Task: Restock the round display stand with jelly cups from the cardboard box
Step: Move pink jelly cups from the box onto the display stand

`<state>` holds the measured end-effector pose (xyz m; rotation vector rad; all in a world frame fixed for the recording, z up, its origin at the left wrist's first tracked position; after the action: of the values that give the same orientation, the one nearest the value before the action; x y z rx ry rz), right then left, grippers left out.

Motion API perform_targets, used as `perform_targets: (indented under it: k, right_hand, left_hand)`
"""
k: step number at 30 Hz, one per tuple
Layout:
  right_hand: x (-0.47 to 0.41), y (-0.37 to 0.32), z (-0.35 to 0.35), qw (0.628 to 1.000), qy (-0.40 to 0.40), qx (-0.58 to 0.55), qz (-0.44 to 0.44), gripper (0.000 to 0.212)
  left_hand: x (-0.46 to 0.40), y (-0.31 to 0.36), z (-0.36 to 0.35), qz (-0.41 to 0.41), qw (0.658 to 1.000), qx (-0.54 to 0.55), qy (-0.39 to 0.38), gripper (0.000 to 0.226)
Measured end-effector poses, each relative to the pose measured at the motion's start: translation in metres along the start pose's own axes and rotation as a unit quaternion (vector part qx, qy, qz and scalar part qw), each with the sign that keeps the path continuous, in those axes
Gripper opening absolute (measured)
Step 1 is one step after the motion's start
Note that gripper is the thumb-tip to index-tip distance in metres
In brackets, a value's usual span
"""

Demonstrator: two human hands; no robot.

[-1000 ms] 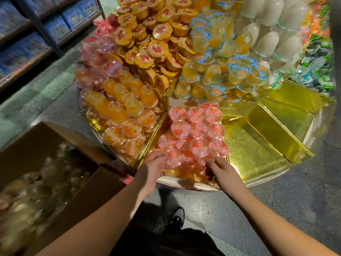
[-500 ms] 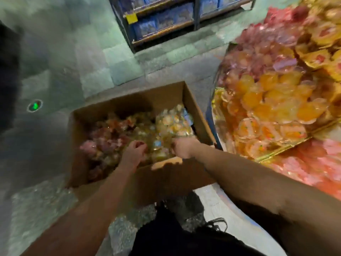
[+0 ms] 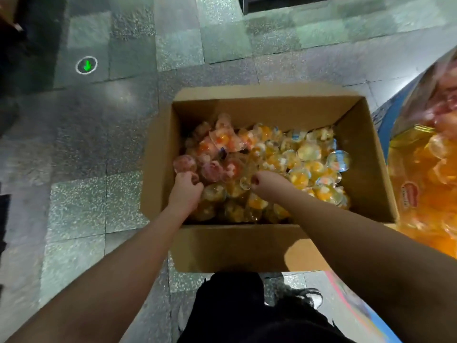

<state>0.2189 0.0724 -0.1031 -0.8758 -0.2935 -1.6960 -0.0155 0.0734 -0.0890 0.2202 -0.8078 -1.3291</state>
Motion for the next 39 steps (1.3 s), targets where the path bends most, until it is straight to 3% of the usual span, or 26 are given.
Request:
perform_targets:
  k: [3, 6, 11, 17, 21, 30, 33, 36, 37, 39]
  right_hand:
    - [-0.017, -0.015, 0.001, 1.0, -0.008, 0.026, -0.002, 0.031]
    - [-0.031, -0.03, -0.002, 0.997, 0.007, 0.08, 0.0, 0.053]
    - [-0.052, -0.057, -0.021, 0.991, 0.04, 0.122, 0.025, 0.071]
    - [-0.069, -0.079, -0.036, 0.983, 0.071, 0.169, 0.017, 0.06]
    - [-0.072, -0.079, -0.039, 0.981, 0.088, 0.174, -0.004, 0.057]
    - [-0.064, -0.059, -0.029, 0.997, 0.043, 0.027, -0.055, 0.069]
    - [-0.06, -0.047, -0.015, 0.996, 0.03, -0.059, -0.057, 0.061]
    - [-0.042, -0.024, 0.008, 0.966, -0.007, -0.236, -0.101, 0.046]
    - [-0.033, -0.015, 0.016, 0.941, -0.029, -0.318, -0.116, 0.038]
    - [-0.011, 0.003, 0.029, 0.866, -0.083, -0.478, -0.124, 0.04]
  left_hand:
    - [-0.014, -0.007, 0.01, -0.018, 0.999, -0.031, 0.03, 0.028]
    - [-0.03, -0.01, 0.013, -0.03, 0.997, -0.051, 0.045, 0.041]
    - [-0.059, -0.01, 0.01, 0.001, 0.994, -0.111, 0.02, 0.058]
    - [-0.083, -0.003, 0.011, -0.019, 0.959, -0.282, -0.031, 0.037]
    - [-0.093, 0.0, 0.016, -0.058, 0.942, -0.328, -0.048, 0.028]
    - [-0.085, 0.018, 0.035, -0.111, 0.917, -0.377, -0.066, 0.023]
    - [-0.076, 0.023, 0.048, -0.124, 0.951, -0.282, -0.027, 0.018]
    - [-0.054, 0.019, 0.059, -0.032, 0.999, -0.006, -0.028, 0.02]
    - [-0.044, 0.019, 0.057, 0.004, 0.994, 0.103, -0.035, 0.021]
    - [-0.025, 0.022, 0.047, 0.061, 0.952, 0.292, -0.065, 0.018]
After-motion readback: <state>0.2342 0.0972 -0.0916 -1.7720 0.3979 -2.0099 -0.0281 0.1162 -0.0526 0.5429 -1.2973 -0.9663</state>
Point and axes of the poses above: each hand's wrist, its own x-axis away from the middle knuckle, its own z-axis out of the back of the hand, y = z × x, the point moved 7 cm from there along -x, towards the middle knuckle, and after that the axes turned 10 degrees about -z, right-handed, at the moved point
